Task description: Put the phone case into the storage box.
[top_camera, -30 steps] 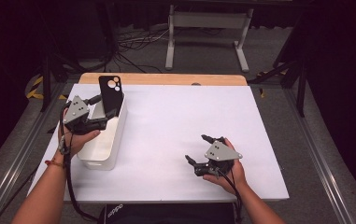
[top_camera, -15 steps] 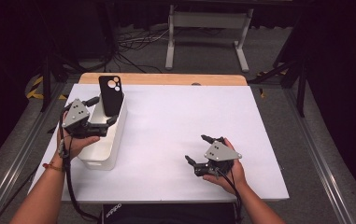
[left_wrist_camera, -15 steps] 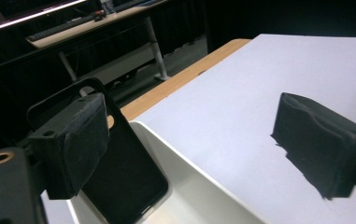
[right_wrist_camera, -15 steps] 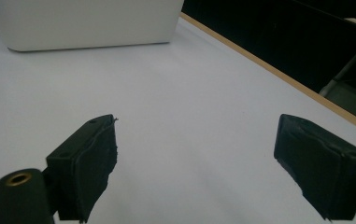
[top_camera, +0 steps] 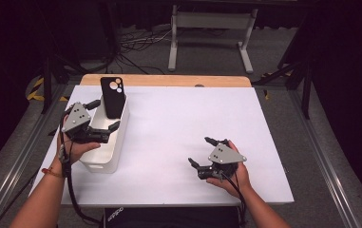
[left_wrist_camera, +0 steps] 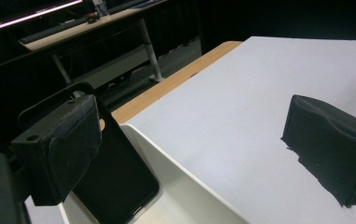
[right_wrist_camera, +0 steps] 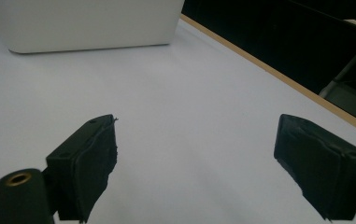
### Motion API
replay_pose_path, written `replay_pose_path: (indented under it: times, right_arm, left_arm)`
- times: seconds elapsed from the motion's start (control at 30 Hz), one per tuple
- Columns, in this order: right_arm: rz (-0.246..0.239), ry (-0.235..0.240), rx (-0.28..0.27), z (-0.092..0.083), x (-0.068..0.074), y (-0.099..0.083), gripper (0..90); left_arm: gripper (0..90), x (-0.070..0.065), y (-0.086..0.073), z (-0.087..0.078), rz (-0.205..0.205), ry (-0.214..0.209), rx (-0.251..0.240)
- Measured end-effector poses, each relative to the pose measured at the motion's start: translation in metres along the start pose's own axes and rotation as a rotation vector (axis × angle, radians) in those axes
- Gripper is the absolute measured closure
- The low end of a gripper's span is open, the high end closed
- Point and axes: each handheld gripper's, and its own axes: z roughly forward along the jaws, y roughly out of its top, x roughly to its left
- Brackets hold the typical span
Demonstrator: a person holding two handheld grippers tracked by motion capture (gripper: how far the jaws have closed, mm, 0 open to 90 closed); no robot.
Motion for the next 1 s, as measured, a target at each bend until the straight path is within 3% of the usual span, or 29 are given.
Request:
replay_pose_path:
  times: [0.43,1.0]
  right_arm:
    - [0.004,0.000,-0.013,-0.003,0.000,0.002,13.7]
    - [0.001,-0.001,-0.016,-0.005,0.000,0.002,13.7]
  left_arm:
    - [4.1,-0.016,0.009,-0.013,-0.002,-0.040,-0.045]
    - [4.2,-0.039,0.015,-0.022,0.046,-0.064,-0.071]
